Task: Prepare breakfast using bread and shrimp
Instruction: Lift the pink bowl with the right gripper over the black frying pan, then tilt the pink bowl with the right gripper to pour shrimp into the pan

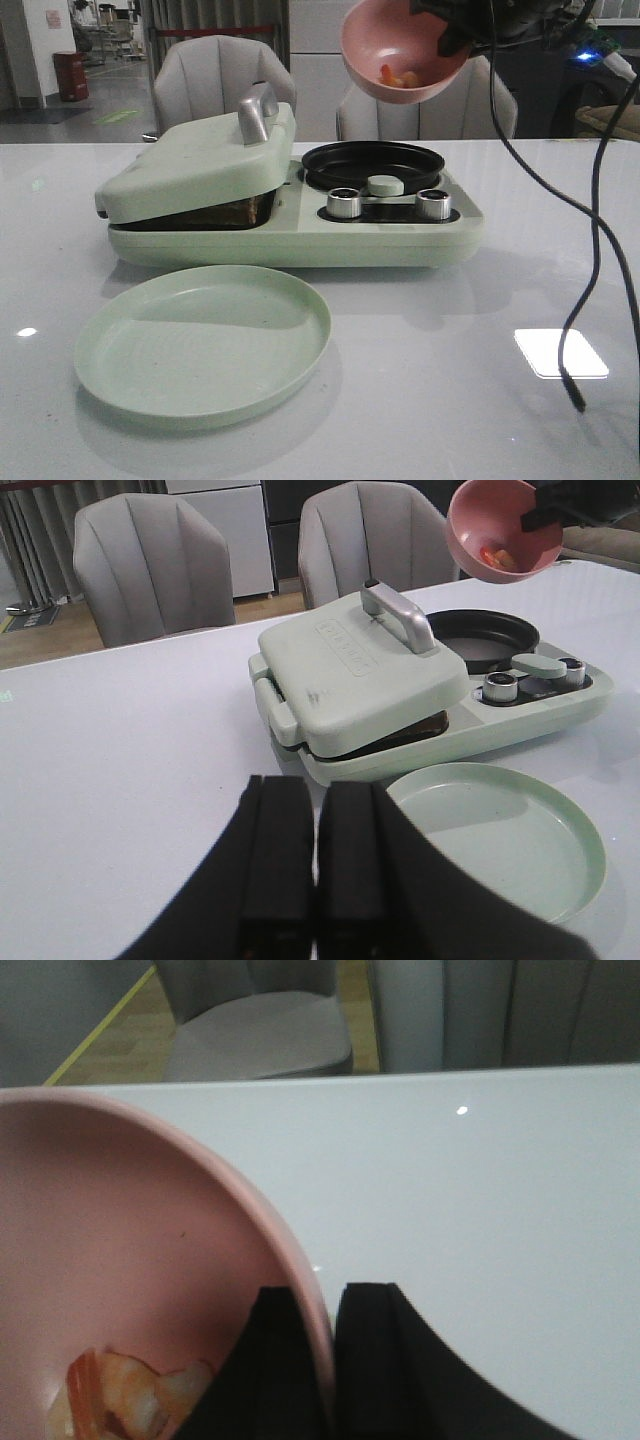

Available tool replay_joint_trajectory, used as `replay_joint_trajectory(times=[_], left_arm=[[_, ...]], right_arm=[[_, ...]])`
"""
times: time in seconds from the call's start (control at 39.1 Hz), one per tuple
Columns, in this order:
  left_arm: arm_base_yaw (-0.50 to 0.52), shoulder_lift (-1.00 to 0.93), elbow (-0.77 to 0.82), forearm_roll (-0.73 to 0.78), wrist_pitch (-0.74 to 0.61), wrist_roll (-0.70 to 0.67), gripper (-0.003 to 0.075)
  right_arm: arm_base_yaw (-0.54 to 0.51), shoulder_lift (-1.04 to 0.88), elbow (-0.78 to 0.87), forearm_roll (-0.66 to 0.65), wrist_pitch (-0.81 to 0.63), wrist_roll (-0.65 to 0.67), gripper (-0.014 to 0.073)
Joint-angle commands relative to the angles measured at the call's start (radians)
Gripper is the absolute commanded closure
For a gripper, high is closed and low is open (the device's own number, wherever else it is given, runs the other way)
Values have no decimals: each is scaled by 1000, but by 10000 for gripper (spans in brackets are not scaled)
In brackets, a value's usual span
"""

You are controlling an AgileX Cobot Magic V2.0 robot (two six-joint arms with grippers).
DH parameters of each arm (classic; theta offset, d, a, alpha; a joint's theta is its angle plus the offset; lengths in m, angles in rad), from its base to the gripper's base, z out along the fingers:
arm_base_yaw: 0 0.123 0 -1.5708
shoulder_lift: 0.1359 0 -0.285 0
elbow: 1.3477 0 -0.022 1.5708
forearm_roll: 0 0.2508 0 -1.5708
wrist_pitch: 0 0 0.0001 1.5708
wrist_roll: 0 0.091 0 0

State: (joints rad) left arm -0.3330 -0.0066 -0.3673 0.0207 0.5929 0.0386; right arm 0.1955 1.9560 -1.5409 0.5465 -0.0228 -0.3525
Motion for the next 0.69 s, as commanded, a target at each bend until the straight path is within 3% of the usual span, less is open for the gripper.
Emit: replay_joint_trajectory(times=[0.0, 0.36, 0.56, 0.66], left_arm=[[3, -13, -27, -10, -82, -11, 606], [3, -13, -27, -10, -82, -11, 606], [3, -13, -27, -10, -82, -11, 606], [3, -13, -27, -10, -82, -11, 606]], right_arm=[[5, -25, -18, -55, -221, -11, 449], [68, 36, 149, -268, -841, 0, 458], [69, 114, 169, -530, -1120, -16, 458], [69, 152, 169, -640, -1275, -92, 458]])
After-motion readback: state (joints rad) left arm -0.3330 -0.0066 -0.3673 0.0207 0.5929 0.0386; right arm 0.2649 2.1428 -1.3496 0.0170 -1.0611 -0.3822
